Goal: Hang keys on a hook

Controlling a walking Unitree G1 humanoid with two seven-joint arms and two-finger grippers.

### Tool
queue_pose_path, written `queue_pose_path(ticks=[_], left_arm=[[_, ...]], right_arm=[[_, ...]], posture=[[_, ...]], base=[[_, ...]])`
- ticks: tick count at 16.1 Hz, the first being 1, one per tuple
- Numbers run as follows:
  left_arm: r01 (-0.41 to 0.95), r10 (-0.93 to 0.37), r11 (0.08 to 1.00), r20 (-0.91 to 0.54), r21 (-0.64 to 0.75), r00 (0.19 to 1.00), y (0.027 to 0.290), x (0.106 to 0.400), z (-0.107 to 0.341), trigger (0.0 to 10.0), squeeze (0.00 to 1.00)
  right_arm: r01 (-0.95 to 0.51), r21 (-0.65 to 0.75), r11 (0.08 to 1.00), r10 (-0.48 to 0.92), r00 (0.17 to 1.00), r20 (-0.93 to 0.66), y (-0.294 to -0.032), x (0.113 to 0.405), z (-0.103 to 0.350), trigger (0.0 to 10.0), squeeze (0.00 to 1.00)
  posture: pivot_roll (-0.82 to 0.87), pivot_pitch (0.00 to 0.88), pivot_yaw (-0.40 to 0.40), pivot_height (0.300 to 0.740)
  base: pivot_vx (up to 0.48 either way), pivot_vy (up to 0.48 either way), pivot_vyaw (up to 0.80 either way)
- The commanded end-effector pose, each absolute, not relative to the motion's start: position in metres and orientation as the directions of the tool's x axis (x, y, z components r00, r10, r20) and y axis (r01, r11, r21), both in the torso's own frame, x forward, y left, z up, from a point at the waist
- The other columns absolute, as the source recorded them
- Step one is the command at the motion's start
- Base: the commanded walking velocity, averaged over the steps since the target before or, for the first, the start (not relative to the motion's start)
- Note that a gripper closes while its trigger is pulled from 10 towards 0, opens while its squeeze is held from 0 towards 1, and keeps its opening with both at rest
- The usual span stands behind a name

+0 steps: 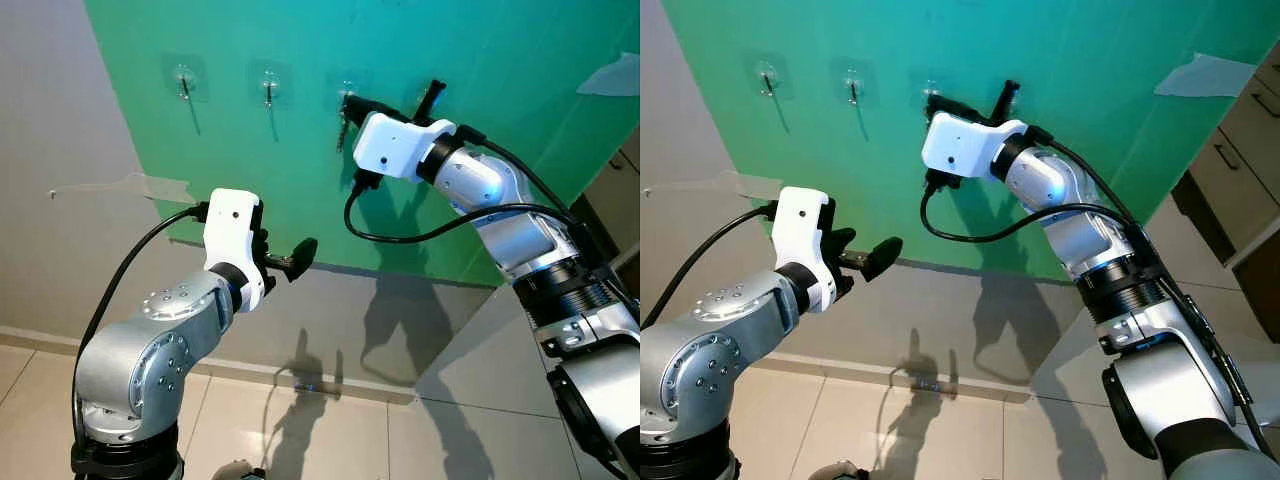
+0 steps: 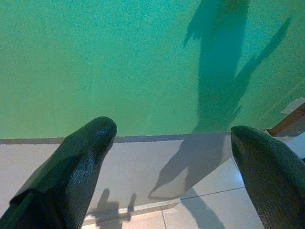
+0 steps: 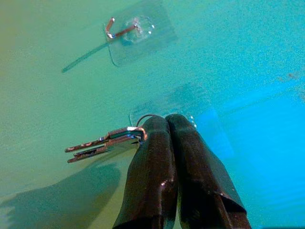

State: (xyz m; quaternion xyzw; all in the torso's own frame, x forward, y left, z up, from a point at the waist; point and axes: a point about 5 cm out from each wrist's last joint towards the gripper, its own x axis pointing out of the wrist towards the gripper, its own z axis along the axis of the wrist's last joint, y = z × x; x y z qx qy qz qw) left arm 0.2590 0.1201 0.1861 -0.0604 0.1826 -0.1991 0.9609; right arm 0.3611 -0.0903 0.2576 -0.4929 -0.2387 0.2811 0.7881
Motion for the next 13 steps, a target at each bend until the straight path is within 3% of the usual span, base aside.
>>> queue_pose_path(ticks=[1,9,13], left_arm=[[0.371,-0.412,0.91,-0.317,-0.183,0.854,0.1178,0.2567,0.1884,10.0,0.0],[0.373,-0.415,0.909,-0.318,-0.185,0.852,0.1168,0.2562,0.1879,10.0,0.0],[0.374,-0.414,0.909,-0.32,-0.183,0.852,0.1173,0.256,0.1881,10.0,0.0]], right_arm=[[-0.189,-0.921,0.34,0.683,0.723,0.103,-0.0897,0.3612,0.2613,10.0,0.0],[-0.201,-0.922,0.332,0.686,0.722,0.09,-0.0897,0.3602,0.2549,10.0,0.0],[-0.277,-0.847,0.453,0.661,0.742,0.111,-0.0902,0.364,0.2605,10.0,0.0]], posture=[[-0.04,0.0,-0.067,0.74],[-0.04,0.0,-0.067,0.74],[-0.04,0.0,-0.065,0.74]], base=[[0.0,0.0,0.0],[0.0,0.0,0.0],[0.0,0.0,0.0]])
